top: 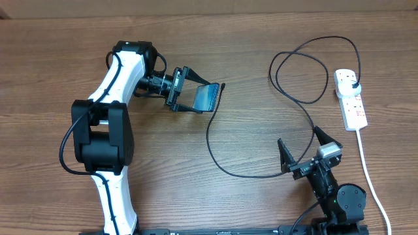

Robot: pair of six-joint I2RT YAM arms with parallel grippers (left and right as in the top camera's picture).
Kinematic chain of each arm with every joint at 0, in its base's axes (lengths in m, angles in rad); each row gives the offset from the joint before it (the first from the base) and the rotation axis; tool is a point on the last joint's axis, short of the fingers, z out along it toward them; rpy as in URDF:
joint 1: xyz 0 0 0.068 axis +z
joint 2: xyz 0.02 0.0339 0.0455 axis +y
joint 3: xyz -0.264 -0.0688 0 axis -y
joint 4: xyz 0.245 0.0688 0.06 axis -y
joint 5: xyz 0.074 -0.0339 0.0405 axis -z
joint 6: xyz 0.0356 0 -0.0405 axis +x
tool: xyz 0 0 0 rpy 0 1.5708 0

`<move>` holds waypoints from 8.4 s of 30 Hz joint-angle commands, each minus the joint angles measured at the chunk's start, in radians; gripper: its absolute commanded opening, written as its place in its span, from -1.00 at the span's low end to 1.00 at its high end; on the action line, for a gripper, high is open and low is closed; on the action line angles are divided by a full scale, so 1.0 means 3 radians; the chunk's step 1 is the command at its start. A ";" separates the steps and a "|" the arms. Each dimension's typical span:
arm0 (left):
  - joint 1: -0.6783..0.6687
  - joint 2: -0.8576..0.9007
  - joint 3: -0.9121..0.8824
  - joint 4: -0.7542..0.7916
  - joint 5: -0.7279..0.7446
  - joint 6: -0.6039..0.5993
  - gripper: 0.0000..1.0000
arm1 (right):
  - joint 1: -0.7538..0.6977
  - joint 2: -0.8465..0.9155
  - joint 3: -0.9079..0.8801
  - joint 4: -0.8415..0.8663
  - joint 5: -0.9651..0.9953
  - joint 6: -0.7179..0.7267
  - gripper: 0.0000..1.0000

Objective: Plug charger to phone and switch on socket

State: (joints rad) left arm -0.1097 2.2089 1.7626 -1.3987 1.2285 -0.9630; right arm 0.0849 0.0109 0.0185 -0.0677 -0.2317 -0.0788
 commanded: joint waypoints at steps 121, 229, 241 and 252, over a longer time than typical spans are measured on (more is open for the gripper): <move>-0.1020 -0.0018 0.0093 0.0519 -0.2221 -0.1668 0.21 | 0.1198 0.5127 0.2046 0.0716 -0.0627 0.3841 -0.52; -0.0618 -0.1053 0.0080 0.2817 -0.1661 -0.0484 0.01 | 0.1583 0.4753 0.2781 0.1864 0.0949 0.6285 -0.93; -0.0547 -0.1053 0.0080 0.2750 -0.1651 -0.0481 -0.25 | 0.1564 0.4753 0.2781 0.1844 0.1122 0.6287 -0.93; -0.0547 -0.1053 0.0080 0.2557 -0.1659 -0.0482 -0.92 | 0.1539 0.4753 0.2781 0.1843 0.1120 0.6285 -0.93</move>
State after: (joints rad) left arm -0.2741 1.8935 1.7809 -0.6006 0.7586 -1.1122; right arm 0.5499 1.4334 0.8204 0.4812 0.0860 1.9198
